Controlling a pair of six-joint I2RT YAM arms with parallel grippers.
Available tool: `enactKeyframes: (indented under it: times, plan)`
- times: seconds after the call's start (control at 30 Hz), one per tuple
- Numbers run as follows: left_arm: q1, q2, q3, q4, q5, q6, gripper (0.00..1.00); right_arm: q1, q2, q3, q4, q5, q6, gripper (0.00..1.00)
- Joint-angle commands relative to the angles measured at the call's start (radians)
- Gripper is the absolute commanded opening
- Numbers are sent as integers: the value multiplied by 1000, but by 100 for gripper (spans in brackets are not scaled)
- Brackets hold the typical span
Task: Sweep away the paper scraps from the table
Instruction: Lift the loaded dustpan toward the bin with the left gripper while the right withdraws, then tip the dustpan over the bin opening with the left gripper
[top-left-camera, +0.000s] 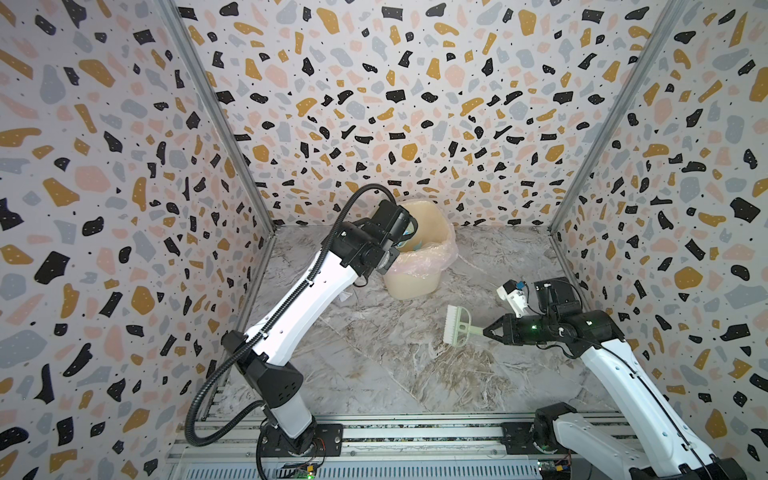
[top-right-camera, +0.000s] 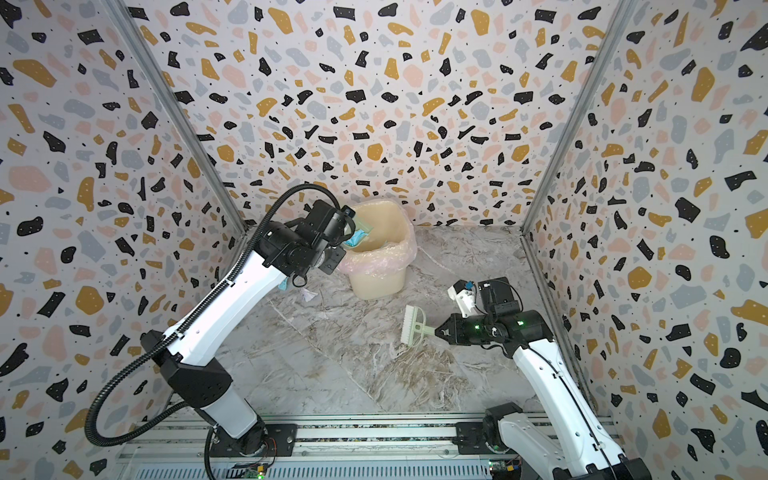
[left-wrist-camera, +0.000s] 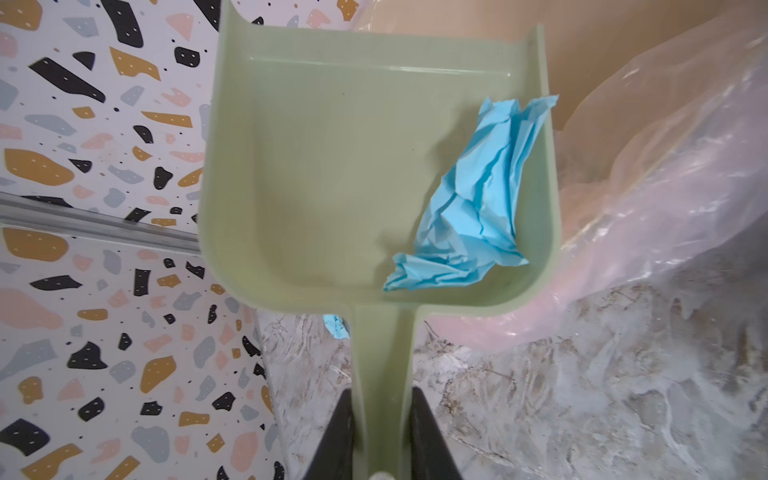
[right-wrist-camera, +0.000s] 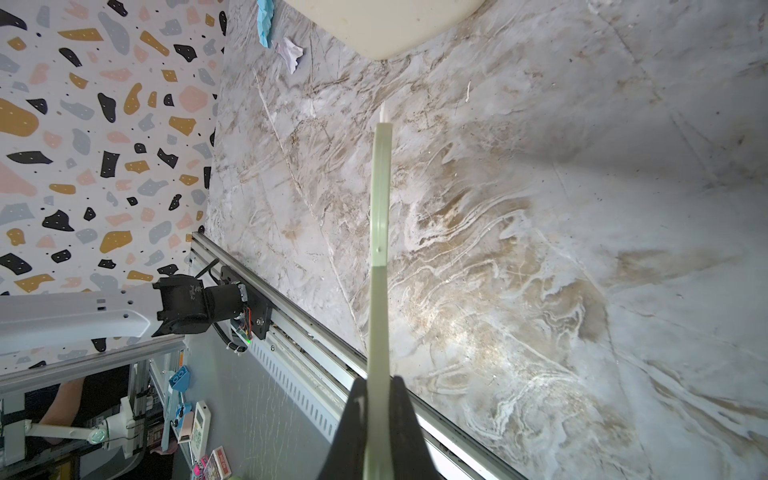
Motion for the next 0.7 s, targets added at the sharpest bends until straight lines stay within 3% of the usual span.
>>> enactKeyframes:
  times: [0.0,0.27,0.67]
  plan:
    - [-5,29,56,-4,-125,78,0,-19,-19,-18,-14,-32,-35,0]
    - [-68,110,77,57,-337,258,0,-57,-21,-39,-40,-58,-72,0]
    - [-142,108,-97,306,-593,631,0,-84,-20,-54,-46,-86,-87,0]
